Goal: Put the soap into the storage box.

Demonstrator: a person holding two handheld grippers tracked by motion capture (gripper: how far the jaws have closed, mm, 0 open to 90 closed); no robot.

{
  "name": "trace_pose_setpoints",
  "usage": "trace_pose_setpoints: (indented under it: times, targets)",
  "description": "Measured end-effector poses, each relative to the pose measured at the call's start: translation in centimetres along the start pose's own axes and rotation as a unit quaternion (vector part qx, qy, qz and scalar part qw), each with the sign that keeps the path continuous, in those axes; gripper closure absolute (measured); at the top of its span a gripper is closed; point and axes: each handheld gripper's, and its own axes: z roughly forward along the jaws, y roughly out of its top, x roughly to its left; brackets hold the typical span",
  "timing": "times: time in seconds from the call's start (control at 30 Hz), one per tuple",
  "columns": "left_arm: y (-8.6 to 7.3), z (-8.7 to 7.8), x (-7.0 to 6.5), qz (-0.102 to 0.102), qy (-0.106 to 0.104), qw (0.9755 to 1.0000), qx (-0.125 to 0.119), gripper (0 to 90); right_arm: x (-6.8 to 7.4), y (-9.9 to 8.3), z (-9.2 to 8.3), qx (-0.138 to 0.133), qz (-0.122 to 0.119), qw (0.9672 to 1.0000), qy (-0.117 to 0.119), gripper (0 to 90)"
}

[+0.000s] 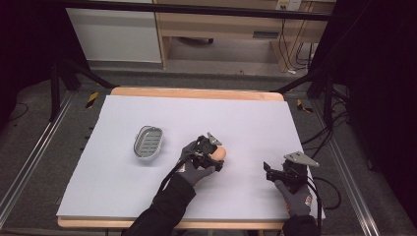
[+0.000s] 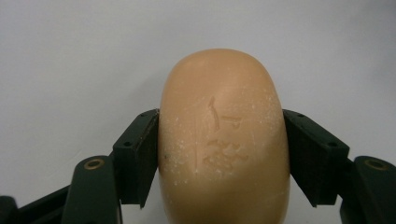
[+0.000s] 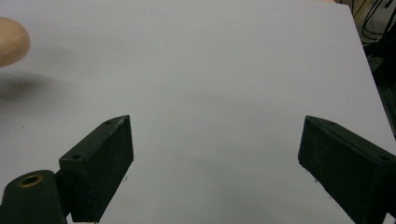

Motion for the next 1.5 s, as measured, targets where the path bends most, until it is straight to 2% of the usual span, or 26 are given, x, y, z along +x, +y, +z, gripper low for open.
trace_pose_setpoints:
  times: [0.23,0.67,0.97,1.2,1.27,1.37,1.5]
  targets:
    - [-0.4,-1.7,0.7,-0.004,0.003,0.9999,-0.015,31.8,0.0,0.0,0.0,-0.001,0.000,1.0000,0.000,10.3]
    - [-1.2,-4.3,2.2,-0.011,0.020,0.9994,-0.025,31.9,0.1,0.0,0.0,-0.001,0.000,1.0000,-0.002,10.3]
    - [-1.8,-5.9,3.5,-0.027,0.022,0.9987,-0.037,31.9,0.3,0.0,0.0,0.000,-0.001,1.0000,0.000,10.3]
    - [-2.3,-7.2,4.6,-0.030,0.031,0.9981,-0.044,31.9,0.3,0.0,0.0,0.001,-0.002,1.0000,-0.001,10.3]
    - [-2.4,-7.4,5.0,-0.032,0.030,0.9975,-0.056,31.9,0.3,0.0,0.0,0.001,-0.002,1.0000,-0.002,10.3]
    - [-2.7,-8.0,5.4,-0.046,0.036,0.9967,-0.056,32.0,0.3,0.0,0.0,0.001,-0.002,1.0000,-0.002,10.3]
    - [-2.8,-8.7,5.9,-0.050,0.042,0.9963,-0.056,32.0,0.4,0.0,0.1,0.001,-0.005,1.0000,0.000,10.3]
